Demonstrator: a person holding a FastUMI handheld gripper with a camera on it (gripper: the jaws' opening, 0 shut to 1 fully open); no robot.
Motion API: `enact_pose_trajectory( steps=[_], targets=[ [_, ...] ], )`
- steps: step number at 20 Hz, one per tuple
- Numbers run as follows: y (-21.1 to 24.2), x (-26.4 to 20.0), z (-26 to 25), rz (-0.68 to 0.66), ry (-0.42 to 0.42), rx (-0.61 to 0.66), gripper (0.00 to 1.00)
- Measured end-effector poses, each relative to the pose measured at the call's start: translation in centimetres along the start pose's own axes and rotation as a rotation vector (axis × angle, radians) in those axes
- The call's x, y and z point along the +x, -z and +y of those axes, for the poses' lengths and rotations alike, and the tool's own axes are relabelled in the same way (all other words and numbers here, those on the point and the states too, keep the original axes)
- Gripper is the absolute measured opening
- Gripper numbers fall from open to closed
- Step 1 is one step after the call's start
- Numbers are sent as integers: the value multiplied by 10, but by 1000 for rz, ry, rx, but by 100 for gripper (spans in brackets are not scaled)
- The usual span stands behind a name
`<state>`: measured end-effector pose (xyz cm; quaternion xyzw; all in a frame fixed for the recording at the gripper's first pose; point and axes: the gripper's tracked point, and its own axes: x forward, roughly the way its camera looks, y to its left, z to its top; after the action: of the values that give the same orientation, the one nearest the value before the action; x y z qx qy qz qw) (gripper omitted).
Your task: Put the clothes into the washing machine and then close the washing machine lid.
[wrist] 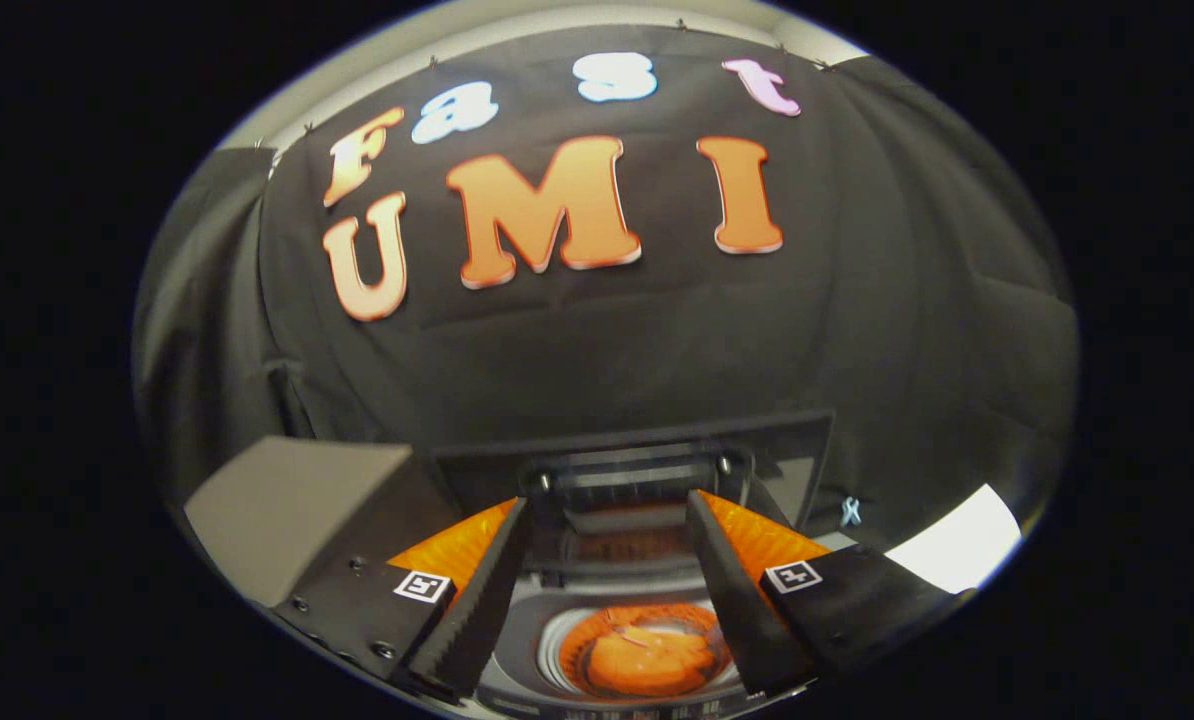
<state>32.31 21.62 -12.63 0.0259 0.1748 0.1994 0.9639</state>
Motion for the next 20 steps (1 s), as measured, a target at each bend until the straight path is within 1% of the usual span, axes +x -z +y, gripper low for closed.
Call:
enact_pose_trajectory(
  steps=[2,4,7,11,13,16,18,20],
  targets=[
    [-23,20,-4,-41,-5,-11,98],
    [-29,40,-7,-45,12,-23,99],
    [-24,78,-6,-4,5,-11,98],
    [-8,121,-25,54,40,-12,99],
    [1,135,-33,82,57,-7,99],
    [7,143,-38,91,59,5,99],
    [10,147,-44,86,78,-27,98],
    [14,149,-41,82,76,-105,99]
  ],
)
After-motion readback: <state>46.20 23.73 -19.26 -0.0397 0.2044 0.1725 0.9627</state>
